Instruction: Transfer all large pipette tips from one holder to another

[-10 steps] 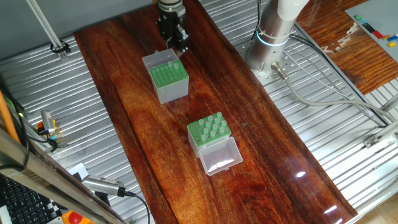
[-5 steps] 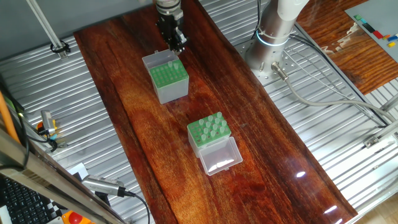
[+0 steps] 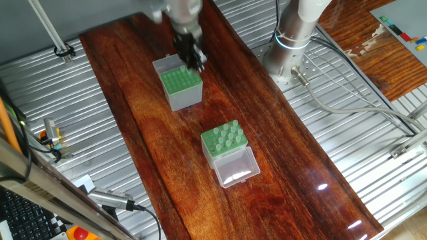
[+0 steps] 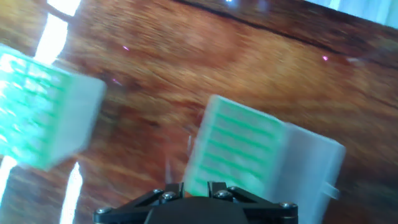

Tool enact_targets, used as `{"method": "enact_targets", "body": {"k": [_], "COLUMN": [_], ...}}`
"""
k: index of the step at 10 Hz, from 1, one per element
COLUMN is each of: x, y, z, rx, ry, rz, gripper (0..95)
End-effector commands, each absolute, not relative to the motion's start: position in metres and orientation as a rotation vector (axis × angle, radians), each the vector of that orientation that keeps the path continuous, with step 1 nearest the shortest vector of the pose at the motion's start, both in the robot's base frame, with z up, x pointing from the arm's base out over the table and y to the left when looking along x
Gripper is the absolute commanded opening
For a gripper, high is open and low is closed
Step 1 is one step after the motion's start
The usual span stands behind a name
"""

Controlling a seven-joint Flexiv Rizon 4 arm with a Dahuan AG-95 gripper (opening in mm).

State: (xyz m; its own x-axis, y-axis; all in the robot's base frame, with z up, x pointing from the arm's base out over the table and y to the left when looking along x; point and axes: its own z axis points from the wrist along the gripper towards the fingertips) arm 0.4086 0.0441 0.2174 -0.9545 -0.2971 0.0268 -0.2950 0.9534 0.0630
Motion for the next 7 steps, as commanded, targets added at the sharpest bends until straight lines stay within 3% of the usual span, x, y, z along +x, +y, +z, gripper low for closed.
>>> {"method": "enact_targets", "body": {"k": [1, 6, 7], "x": [0.411, 0.413, 0.420], "y": [0.071, 0.081, 0.109], "z": [0.215, 0.213, 0.209], "rx": [0.262, 0.474, 0.416], "ry": [-3.091, -3.031, -3.040], "rz": [-0.021, -0.055, -0.052], "gripper": [19.0, 19.0, 38.0]}}
